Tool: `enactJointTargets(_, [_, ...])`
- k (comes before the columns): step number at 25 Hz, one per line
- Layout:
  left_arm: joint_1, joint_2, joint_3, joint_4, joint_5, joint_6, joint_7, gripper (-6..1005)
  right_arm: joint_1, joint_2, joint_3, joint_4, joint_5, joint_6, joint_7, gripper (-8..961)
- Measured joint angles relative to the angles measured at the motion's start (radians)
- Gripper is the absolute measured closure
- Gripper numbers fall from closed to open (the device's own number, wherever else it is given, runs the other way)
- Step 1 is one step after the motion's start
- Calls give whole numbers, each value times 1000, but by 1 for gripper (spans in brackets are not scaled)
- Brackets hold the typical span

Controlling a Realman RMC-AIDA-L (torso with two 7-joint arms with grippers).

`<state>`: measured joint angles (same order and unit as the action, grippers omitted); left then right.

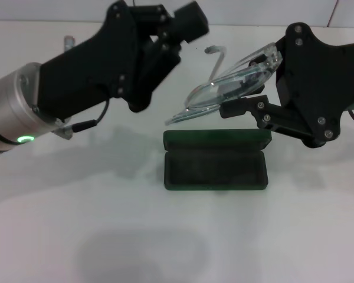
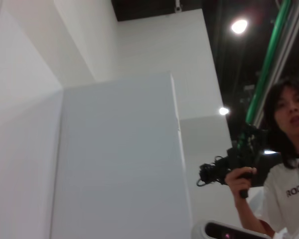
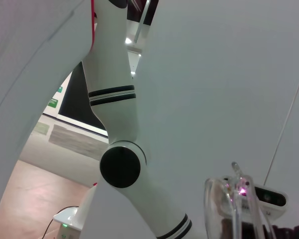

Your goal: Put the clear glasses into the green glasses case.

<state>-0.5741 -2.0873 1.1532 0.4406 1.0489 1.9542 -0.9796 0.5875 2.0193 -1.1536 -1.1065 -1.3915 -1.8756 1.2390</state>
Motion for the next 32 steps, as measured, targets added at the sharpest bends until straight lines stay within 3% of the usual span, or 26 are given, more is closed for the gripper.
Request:
enactJointTargets(7, [-3, -2, 48, 5, -1, 3, -1, 978, 0, 1, 0, 5, 0, 1, -1, 880])
enactJointTargets(25, [7, -3, 53, -3, -18, -4, 11, 978, 0, 1, -5, 5, 0, 3, -1, 877])
enactJointTargets(32, [26, 31, -63, -4, -31, -45, 15, 978, 3, -2, -13, 5, -6, 13, 14, 876])
